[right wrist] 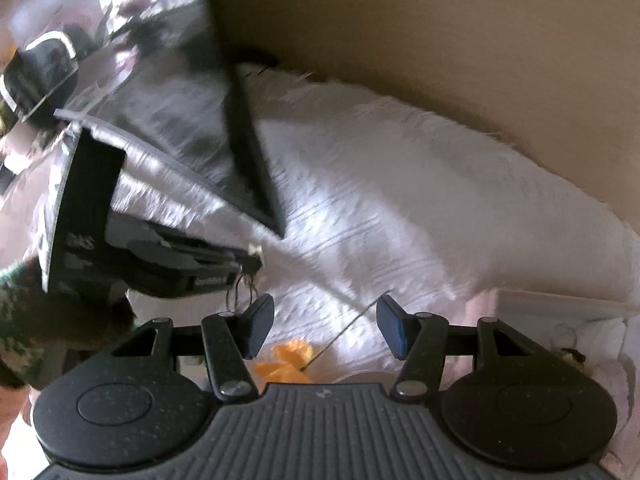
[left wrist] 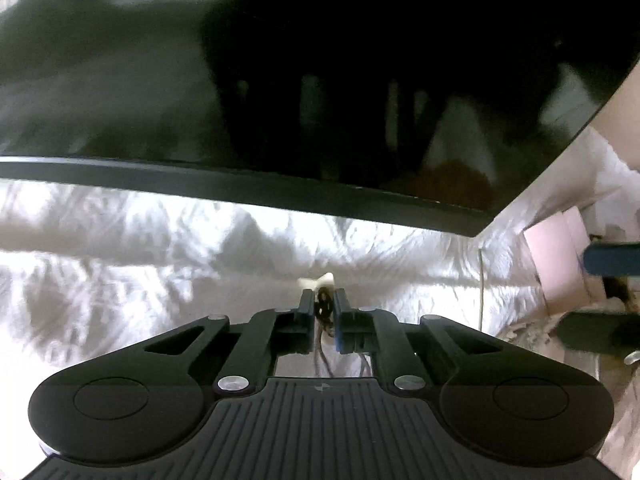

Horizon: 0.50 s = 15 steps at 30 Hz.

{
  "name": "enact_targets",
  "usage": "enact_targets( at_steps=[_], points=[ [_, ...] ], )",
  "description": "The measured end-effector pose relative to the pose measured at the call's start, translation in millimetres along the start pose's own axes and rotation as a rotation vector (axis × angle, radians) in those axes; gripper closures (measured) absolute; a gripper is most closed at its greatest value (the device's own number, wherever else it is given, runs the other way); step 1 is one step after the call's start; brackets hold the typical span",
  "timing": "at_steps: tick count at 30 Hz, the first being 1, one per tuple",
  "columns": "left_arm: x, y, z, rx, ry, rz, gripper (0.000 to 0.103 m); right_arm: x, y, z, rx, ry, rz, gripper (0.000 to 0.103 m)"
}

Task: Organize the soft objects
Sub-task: 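Grasp the orange flower with the right gripper while the left gripper grasps the white star charm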

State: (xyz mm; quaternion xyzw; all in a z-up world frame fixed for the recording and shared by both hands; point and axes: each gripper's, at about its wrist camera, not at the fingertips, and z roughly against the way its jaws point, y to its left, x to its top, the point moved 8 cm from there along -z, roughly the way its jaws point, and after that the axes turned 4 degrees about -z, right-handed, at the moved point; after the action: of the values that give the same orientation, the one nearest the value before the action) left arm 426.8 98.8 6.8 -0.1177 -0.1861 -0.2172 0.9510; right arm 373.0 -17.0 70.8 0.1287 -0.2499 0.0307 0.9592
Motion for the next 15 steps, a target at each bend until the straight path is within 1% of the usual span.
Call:
enact_targets(
  at_steps=[2, 4, 7, 9, 10, 11, 12, 13, 15],
  points=[
    [-2.1, 5.0, 12.0, -0.015, -0.031, 0.014, 0.092, -3.8, 11.6, -5.8, 0.031, 0.037, 0.033, 0.046],
    [-3.0, 12.0, 21.1, -0.03, -0.057, 0.024, 0.092, -11.8, 23.6, -14.6, 0.029, 0.088, 0.086, 0.047],
    [-3.3, 20.3, 28.8, -0.048, -0.069, 0.029, 0.092, -27.7, 42.7, -30.9, -0.022, 0.156, 0.231, 0.049],
    [-3.9, 22.6, 29.5, -0.062, -0.069, 0.035, 0.092, -37.4, 49.3, -42.0, -0.062, 0.188, 0.292, 0.054],
    [-3.9, 22.0, 28.4, -0.081, -0.067, 0.04, 0.092, -40.1, 50.7, -46.7, -0.087, 0.195, 0.314, 0.054],
    [-4.9, 21.4, 28.4, -0.099, -0.064, 0.049, 0.092, -43.2, 52.7, -51.1, -0.102, 0.202, 0.333, 0.055],
    [-5.4, 21.6, 27.4, -0.116, -0.059, 0.061, 0.092, -45.0, 53.5, -52.6, -0.101, 0.205, 0.334, 0.055],
    [-3.7, 20.3, 24.1, -0.124, -0.051, 0.077, 0.089, -45.8, 54.1, -51.7, -0.091, 0.2, 0.32, 0.055],
    [-0.5, 17.9, 17.9, -0.118, -0.044, 0.085, 0.087, -44.5, 55.0, -45.4, -0.067, 0.184, 0.299, 0.055]
  ],
)
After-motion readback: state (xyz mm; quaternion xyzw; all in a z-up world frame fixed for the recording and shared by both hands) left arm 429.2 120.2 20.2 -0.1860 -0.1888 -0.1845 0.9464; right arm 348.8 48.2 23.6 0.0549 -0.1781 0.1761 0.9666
